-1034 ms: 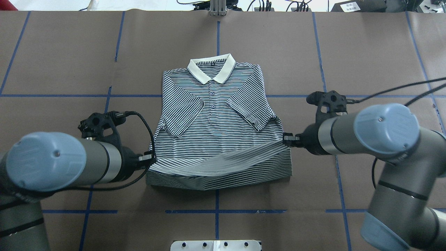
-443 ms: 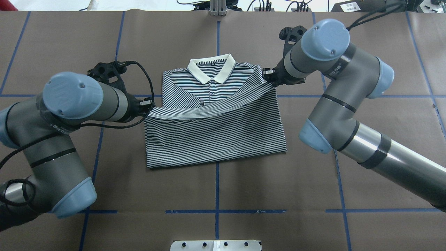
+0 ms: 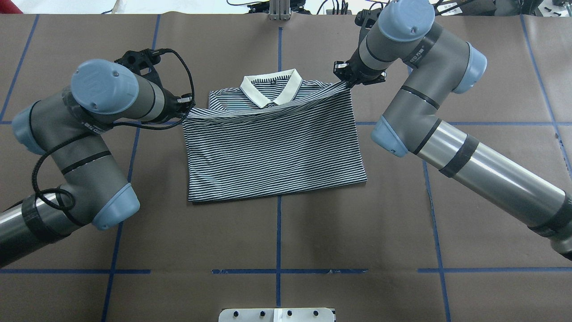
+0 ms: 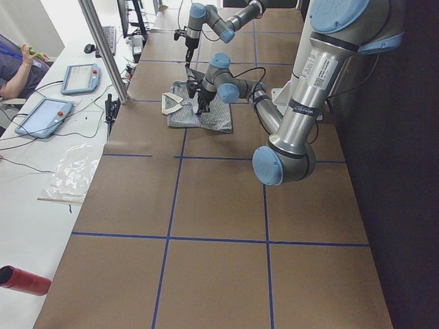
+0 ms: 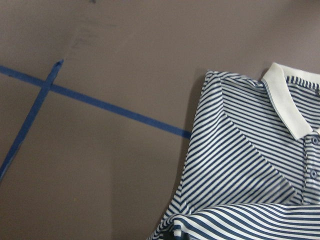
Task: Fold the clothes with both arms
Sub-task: 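Lift the hem with both grippers and fold it toward the collar, then release the hem at the collar and draw the right gripper back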
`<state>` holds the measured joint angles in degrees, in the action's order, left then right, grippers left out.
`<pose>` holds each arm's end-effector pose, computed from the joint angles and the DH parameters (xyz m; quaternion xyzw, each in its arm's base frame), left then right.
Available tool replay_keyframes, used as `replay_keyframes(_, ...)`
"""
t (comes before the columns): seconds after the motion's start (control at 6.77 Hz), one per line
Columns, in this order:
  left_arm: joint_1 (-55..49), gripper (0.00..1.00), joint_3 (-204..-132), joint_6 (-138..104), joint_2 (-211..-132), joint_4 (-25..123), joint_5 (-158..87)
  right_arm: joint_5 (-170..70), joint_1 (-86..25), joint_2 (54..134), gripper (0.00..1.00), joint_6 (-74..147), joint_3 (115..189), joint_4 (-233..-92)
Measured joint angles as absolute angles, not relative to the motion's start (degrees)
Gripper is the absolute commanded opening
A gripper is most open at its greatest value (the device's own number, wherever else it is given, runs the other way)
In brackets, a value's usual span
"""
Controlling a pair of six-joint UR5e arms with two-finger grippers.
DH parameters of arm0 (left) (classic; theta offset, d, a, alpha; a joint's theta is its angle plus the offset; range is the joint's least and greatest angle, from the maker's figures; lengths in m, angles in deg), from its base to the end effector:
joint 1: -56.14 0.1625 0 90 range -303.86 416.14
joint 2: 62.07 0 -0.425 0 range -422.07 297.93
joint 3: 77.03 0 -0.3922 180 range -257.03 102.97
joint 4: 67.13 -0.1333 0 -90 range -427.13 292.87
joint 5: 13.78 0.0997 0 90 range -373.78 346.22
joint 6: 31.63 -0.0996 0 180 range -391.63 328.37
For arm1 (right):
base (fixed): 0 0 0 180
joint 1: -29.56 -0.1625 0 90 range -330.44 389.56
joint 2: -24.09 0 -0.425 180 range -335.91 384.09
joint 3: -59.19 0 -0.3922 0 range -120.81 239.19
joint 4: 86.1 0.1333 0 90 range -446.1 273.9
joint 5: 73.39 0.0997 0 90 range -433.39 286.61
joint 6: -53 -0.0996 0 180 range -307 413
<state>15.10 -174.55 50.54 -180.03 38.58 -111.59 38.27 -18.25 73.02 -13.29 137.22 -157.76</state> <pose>0.4177 -0.5224 0.2944 0.1224 0.4178 -0.2289 0.8707 -0.4372 -0.6261 0.2813 0.0913 -0.4211 0.1138 0.8952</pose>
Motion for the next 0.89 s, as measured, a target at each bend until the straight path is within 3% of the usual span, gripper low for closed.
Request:
replay_keyframes(0.44,12.50,0.00,-166.04,48.98,-182.13,44.87,-111.59,38.99,-19.17,70.95,0.00,-13.27,132.45,-156.88)
replay_keyframes(0.89,12.15,0.00,-163.70,49.53,-184.60,45.46,-111.52,38.95,-19.21,69.47,0.00,-13.17,130.48,-156.85)
